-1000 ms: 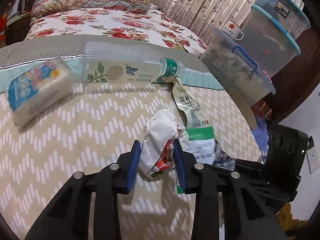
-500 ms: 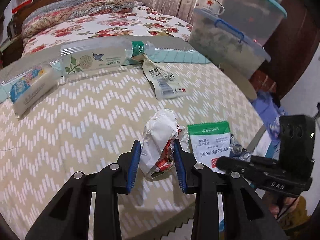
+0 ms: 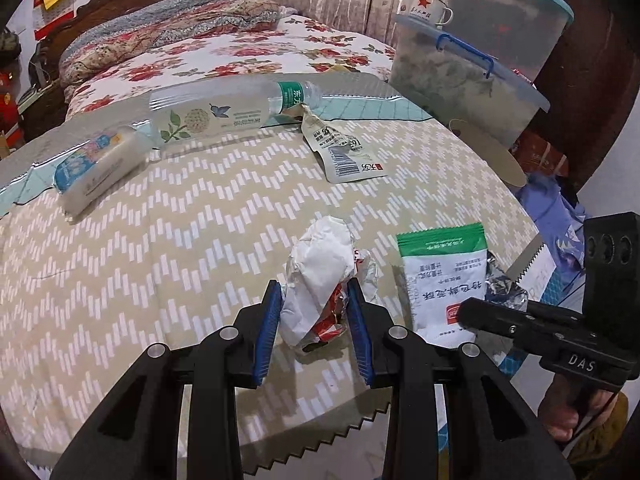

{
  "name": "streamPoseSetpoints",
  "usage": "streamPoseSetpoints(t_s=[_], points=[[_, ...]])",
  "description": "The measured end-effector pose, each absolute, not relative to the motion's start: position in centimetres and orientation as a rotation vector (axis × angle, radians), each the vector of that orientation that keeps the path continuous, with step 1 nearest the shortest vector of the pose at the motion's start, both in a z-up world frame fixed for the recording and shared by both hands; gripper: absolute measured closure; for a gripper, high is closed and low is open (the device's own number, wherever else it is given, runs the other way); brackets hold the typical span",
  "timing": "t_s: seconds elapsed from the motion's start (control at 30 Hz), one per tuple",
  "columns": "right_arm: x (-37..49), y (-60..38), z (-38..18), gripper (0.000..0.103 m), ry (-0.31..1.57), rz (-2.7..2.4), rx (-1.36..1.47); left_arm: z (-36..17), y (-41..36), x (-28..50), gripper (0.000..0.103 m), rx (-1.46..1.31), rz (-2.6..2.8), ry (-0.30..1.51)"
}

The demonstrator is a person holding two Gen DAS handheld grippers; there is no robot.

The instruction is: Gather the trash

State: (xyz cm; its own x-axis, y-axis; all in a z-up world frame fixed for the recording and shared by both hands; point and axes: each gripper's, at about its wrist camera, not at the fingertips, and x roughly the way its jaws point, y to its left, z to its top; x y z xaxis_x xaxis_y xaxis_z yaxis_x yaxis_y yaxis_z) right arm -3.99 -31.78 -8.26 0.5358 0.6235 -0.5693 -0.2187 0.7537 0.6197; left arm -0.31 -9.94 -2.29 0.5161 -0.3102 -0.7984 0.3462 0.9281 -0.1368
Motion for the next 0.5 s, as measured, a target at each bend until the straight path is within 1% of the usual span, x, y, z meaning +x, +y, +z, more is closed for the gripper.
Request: streamPoseSetpoints(t_s=[0.5], points=[[-4.8, -31.5, -8.9, 0.089, 0.893, 0.503, 0.515, -2.8, -8.7, -0.8, 0.071, 0.016, -0.386, 0.955]])
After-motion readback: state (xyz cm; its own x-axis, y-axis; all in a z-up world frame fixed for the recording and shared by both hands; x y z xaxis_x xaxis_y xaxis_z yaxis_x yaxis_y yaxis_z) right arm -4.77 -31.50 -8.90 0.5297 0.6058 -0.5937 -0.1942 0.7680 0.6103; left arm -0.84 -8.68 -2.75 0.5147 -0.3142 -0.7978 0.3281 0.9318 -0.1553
